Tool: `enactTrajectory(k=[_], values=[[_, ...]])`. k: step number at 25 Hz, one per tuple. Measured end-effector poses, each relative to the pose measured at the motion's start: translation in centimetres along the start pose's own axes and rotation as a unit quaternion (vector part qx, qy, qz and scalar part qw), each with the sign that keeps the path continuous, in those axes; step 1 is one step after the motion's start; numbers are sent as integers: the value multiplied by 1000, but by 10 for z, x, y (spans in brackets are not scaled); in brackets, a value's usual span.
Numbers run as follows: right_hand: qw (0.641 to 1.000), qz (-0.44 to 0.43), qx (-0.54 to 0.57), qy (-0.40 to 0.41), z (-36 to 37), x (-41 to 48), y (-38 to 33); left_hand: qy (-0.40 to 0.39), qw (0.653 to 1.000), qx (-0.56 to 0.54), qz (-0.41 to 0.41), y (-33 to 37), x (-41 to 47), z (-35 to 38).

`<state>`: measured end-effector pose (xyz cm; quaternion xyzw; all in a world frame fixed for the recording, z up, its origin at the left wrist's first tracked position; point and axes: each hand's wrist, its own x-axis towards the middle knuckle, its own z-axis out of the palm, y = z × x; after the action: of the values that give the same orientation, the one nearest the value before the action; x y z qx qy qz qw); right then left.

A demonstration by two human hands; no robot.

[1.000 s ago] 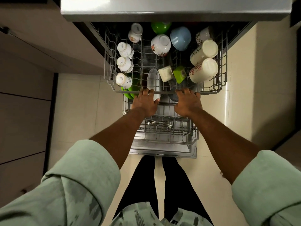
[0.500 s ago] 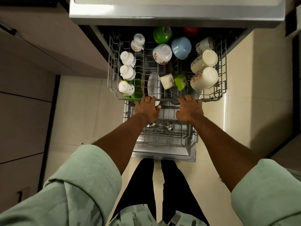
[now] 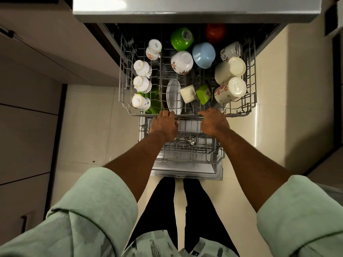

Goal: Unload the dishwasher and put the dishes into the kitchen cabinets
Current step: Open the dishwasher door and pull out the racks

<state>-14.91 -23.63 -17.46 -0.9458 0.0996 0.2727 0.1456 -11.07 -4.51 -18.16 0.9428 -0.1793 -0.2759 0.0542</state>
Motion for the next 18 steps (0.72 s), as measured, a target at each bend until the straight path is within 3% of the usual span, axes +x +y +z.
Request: enactTrajectory(k=[5,18], values=[[999,-31,-23,-6,21,-15,4,-26,996,85,22,-5,-24,12],[997,-29,43,-57,53,-52,3,-79,991,109,21,-5,-50,28]])
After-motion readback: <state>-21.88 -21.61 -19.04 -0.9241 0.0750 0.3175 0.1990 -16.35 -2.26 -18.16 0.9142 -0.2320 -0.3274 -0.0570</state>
